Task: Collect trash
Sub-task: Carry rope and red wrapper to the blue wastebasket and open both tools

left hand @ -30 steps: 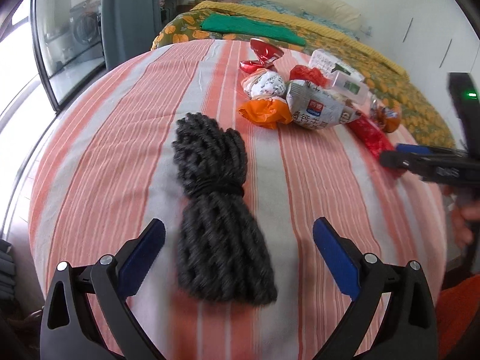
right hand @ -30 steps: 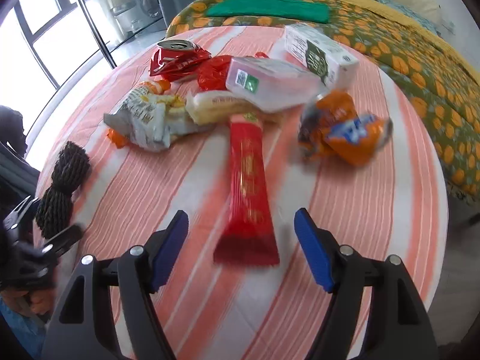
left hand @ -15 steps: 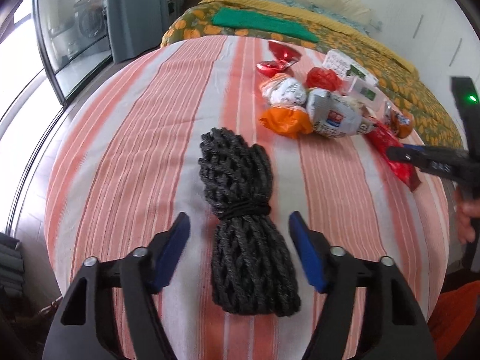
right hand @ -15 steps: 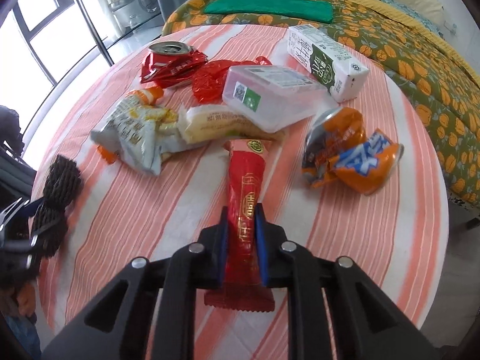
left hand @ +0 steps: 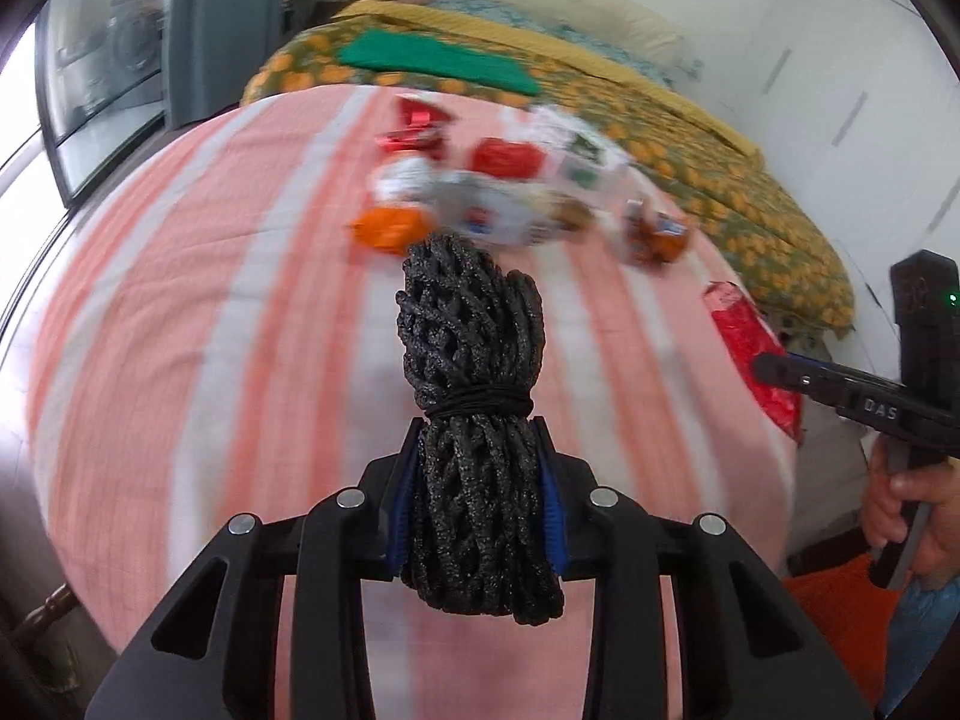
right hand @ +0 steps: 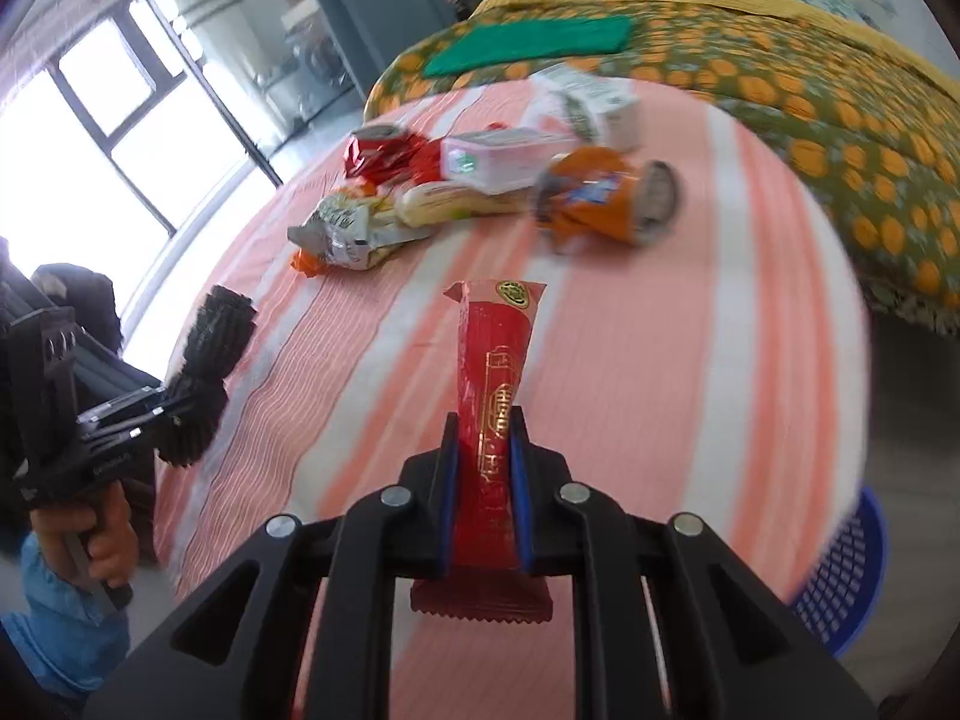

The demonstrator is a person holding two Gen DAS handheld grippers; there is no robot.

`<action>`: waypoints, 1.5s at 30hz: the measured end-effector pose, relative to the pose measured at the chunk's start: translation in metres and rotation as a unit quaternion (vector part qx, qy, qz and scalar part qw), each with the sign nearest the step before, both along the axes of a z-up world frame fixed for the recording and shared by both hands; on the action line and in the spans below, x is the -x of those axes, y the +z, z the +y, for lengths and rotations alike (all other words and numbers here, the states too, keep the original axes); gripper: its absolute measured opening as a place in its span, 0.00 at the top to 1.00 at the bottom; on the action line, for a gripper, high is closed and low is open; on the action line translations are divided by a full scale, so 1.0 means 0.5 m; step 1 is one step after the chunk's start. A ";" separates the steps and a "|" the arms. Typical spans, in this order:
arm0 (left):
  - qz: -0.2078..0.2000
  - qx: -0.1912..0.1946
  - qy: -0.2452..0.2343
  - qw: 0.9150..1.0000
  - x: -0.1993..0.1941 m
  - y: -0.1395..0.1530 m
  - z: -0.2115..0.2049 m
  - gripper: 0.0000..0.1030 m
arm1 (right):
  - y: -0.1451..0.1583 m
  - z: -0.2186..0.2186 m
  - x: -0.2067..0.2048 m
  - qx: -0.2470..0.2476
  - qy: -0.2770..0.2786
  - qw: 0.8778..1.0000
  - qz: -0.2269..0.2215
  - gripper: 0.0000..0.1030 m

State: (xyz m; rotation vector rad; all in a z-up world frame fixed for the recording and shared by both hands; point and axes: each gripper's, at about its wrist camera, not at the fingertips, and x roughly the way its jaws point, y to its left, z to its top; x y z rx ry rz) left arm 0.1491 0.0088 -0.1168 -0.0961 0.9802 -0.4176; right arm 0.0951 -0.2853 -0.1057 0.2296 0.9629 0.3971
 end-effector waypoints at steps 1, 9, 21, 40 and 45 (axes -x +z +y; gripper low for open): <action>-0.002 0.002 -0.011 1.000 0.007 0.006 -0.026 0.68 | 0.002 -0.024 0.016 -0.008 -0.008 1.000 -0.003 0.86; -0.006 0.025 -0.124 0.992 0.077 0.040 -0.271 0.68 | -0.008 -0.220 0.118 0.019 -0.091 0.995 -0.025 0.86; 0.037 0.010 -0.236 0.971 0.166 -0.034 -0.634 0.67 | -0.123 -0.481 0.165 0.038 -0.202 0.979 0.009 0.86; 0.075 -0.040 -0.232 0.969 0.125 -0.283 -0.866 0.63 | -0.310 -0.644 0.137 -0.027 -0.230 0.970 0.079 0.83; 0.065 -0.057 -0.222 0.971 0.103 -0.316 -0.887 0.36 | -0.340 -0.656 0.120 -0.036 -0.236 0.966 0.094 0.45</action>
